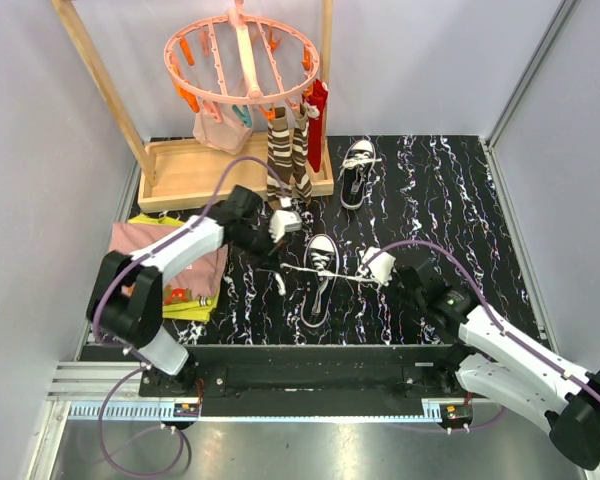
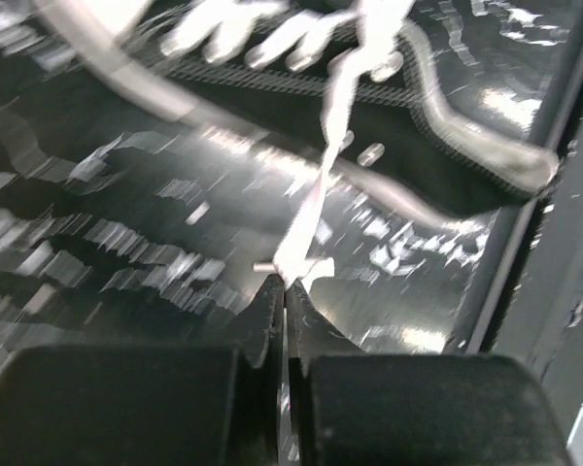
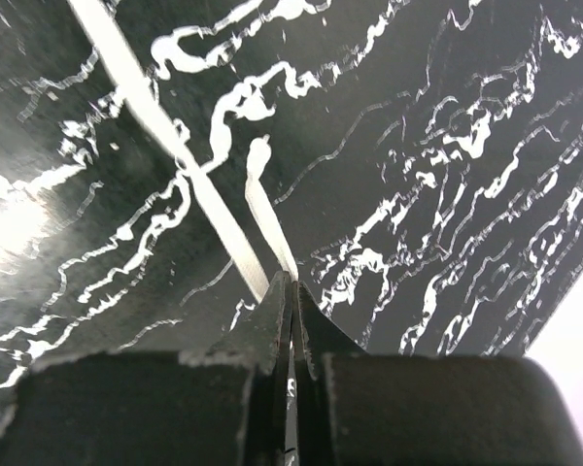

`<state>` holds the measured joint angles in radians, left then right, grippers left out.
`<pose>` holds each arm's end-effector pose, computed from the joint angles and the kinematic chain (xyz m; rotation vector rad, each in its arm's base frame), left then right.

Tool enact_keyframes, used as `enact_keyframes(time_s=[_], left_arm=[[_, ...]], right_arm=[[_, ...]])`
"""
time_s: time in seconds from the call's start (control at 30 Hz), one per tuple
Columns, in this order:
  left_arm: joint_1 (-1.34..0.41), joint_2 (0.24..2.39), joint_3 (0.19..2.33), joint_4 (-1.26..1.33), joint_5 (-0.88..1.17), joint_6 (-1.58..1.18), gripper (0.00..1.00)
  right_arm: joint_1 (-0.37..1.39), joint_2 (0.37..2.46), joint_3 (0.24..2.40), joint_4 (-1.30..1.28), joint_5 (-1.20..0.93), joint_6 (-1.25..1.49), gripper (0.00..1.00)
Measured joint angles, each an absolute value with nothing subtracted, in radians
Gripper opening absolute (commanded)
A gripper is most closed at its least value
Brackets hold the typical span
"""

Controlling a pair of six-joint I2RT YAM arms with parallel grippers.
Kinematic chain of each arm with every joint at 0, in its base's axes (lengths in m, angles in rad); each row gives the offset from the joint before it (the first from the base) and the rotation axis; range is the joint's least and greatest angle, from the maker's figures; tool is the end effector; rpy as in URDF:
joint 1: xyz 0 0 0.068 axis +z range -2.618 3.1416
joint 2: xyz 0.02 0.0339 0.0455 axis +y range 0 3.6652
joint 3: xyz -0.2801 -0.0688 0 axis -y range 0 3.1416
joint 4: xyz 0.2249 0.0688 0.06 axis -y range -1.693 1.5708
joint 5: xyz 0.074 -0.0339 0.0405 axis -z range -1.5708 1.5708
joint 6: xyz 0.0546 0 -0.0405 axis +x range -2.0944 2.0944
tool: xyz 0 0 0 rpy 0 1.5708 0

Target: Tie the shoes

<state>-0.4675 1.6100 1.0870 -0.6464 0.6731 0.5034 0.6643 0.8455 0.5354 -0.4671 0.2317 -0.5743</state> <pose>0.2537 -0.1662 0.2256 1.3737 2.2082 -0.8979 0.1316 0.0871 0.2224 -1.2601 1.9635 -0.2270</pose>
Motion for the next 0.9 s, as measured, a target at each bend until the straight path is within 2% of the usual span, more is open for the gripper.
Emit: enact_keyframes(time_s=[0.53,0.9], left_arm=[[-0.155,1.455,1.007,-0.829,0.564,0.682,0.00],[-0.202,1.426,0.924,-0.843,0.551,0.668,0.00]], right_arm=[[0.664,0.780,0.461,-0.434,0.306,-0.657,0.00],[0.662,0.910,0.453,-0.322,0.249,-0.714,0.00]])
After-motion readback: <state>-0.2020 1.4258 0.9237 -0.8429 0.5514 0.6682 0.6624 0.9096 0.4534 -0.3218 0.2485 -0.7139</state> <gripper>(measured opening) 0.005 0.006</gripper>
